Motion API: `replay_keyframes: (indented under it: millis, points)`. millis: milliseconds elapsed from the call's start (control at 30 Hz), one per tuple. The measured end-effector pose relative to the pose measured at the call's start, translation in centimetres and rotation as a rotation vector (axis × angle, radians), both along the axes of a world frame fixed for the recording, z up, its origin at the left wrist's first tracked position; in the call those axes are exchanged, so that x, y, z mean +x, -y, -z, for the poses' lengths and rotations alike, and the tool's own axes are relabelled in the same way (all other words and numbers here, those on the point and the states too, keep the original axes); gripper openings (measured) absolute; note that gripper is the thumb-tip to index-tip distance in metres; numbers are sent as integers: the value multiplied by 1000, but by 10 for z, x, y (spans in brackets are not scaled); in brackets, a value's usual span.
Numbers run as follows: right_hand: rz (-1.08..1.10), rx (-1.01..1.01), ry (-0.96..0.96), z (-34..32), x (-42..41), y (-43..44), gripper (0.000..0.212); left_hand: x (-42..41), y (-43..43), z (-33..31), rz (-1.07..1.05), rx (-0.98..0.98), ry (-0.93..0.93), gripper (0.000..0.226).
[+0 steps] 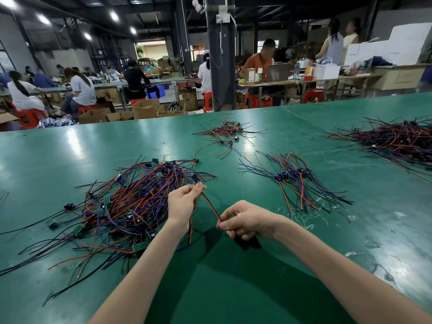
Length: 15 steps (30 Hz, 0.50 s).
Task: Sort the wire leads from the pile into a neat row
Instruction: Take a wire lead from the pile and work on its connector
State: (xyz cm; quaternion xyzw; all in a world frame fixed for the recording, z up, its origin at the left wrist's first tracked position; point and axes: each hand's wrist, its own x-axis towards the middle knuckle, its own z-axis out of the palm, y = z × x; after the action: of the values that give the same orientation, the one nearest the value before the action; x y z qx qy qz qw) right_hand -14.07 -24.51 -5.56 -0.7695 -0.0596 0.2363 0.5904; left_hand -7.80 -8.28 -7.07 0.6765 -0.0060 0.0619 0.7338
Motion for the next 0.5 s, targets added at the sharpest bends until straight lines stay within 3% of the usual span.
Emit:
replay_keyframes:
  millis: [167,367,500]
  points:
    - [-77,-20,30,0,-1,1,8,-4,5,-4,22,-25,-1,15]
    - [-77,-53,46,-3,4,3,57,-10,9,-11,154,-91,-22,14]
    - [140,53,165,2,8,4,46,-18,17,-12,270,-68,-29,14]
